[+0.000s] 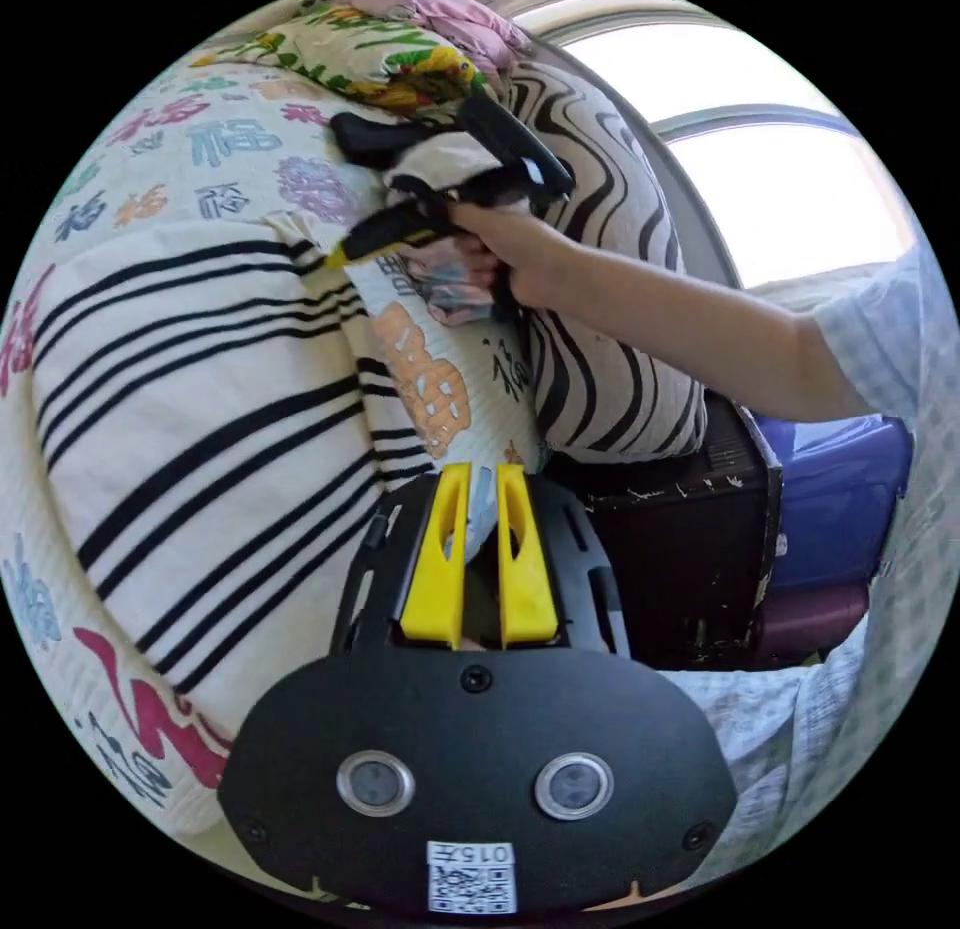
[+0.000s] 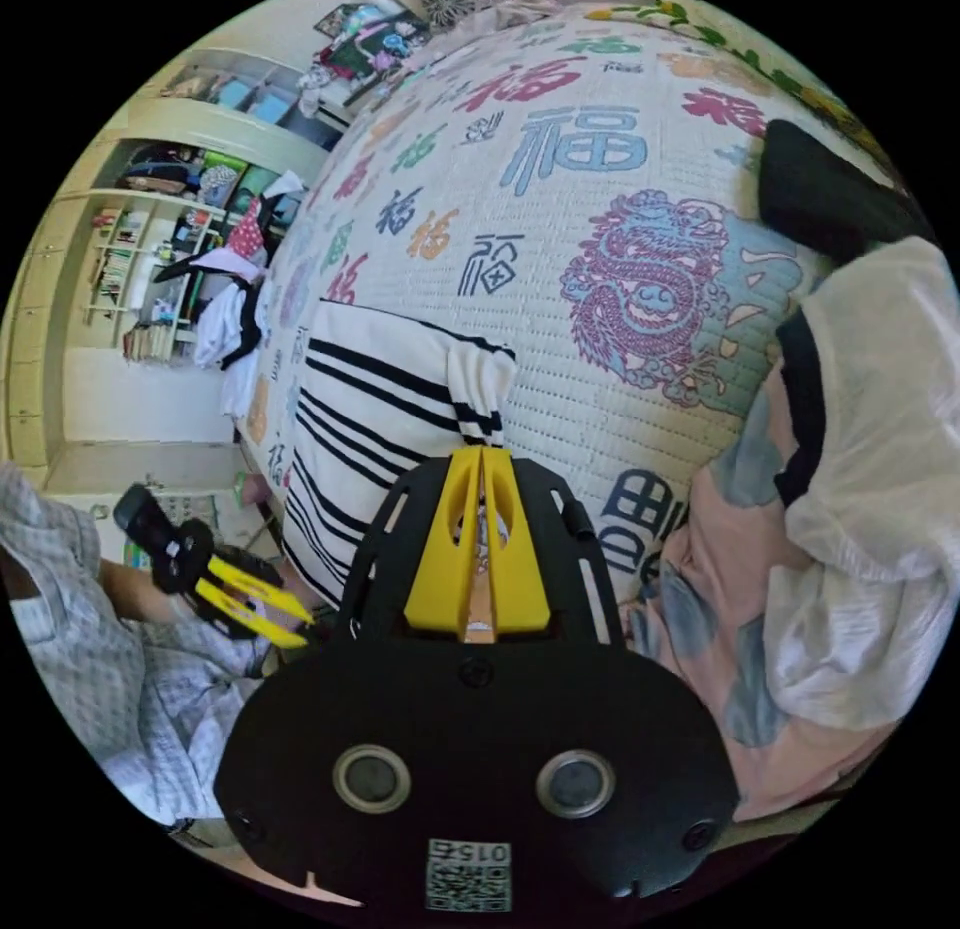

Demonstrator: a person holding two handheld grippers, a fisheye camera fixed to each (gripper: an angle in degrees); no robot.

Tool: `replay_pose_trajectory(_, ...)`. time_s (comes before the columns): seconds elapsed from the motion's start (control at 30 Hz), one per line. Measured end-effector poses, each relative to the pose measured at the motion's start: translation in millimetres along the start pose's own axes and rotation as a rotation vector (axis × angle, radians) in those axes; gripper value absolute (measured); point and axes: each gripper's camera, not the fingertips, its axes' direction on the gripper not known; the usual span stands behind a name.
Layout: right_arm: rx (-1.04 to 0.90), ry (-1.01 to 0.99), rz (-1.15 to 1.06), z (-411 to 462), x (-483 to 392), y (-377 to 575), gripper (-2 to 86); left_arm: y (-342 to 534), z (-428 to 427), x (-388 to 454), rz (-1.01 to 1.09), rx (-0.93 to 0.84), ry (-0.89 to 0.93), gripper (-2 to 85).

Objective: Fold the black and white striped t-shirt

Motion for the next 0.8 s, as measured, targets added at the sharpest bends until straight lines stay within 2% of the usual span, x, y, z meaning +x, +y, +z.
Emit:
replay_pose_trajectory(0.13, 0.114, -0.141, -0.018, -25, 31, 26, 7.9, -16, -109, -89, -0.12, 0.183, -0.208, 8.3)
replay_pose_trajectory(0.27, 0.216, -0.283, -0.054, -25, 51, 21, 10.0, -37, -168, -174, -0.245, 0.211, -0.307, 11.3)
replay_pose_trajectory(0.4, 0.147, -0.325, -0.062, -5, 58, 2, 10.4, -69, -163, -246, -0.31, 0.173, 0.0, 11.3)
replay_pose_trajectory(0.43, 0.137, -0.351, -0.065, 1, 59, -3, 9.6, -78, -151, -261, -0.316, 0.145, 0.113, 10.3)
replay_pose_trajectory(0.5, 0.113, -0.371, -0.054, 6, 63, -9, 7.9, -92, -130, -276, -0.323, 0.064, 0.221, 7.2)
replay_pose_trajectory(0.6, 0.074, -0.402, -0.026, 4, 71, -13, 6.0, -110, -127, -287, -0.31, 0.01, 0.256, 2.6)
replay_pose_trajectory(0.67, 0.06, -0.318, -0.061, -7, 66, -14, 5.0, -116, -139, -288, -0.285, 0.011, 0.258, 1.8)
replay_pose_trajectory(0.8, 0.101, -0.326, -0.074, -20, 66, -19, 3.8, -129, -163, -291, -0.236, 0.016, 0.24, 1.4)
